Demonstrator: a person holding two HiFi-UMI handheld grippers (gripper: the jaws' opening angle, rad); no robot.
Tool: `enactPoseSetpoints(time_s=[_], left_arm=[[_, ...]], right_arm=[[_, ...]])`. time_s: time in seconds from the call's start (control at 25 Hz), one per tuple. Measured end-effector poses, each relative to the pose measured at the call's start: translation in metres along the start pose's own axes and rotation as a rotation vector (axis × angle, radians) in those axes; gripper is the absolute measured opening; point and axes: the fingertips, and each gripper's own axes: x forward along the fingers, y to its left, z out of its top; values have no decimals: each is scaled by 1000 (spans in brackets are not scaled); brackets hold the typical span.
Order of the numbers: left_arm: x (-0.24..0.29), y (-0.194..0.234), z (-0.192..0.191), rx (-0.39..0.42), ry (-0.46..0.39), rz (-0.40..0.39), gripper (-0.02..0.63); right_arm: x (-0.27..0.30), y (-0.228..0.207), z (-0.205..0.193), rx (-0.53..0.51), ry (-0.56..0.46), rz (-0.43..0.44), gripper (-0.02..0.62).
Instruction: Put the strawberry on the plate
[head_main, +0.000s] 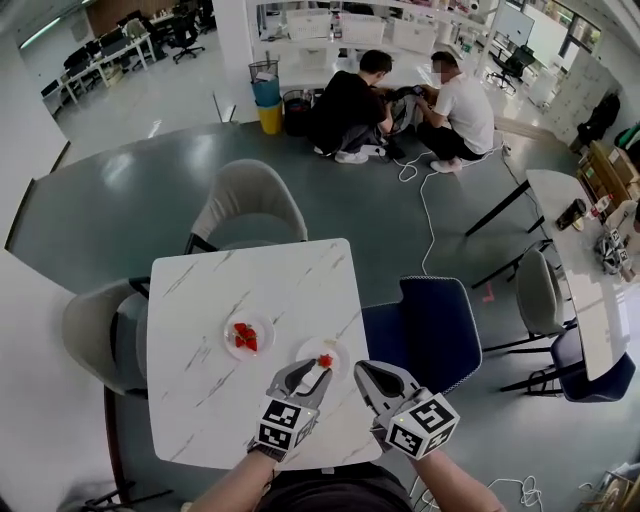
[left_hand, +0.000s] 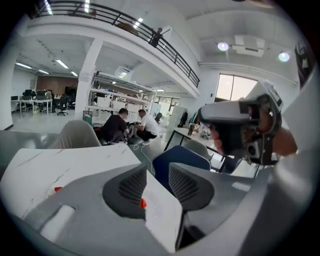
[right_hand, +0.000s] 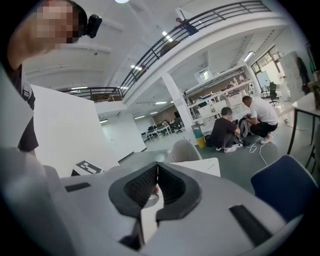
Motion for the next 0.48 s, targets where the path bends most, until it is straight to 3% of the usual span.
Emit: enactPoseSetpoints(time_s=[0.32,0.4,0.48], left_arm=[[-50,-28,66,4,-152,9,147],[-61,-33,82,-12,-196,15,52],[-69,-41,94,-31,-231,3,52]], right_arm=[[-19,28,36,-81,-56,42,3],[-23,34,42,-92,-68,51,3],[-28,39,48,-102,-80,61,3]])
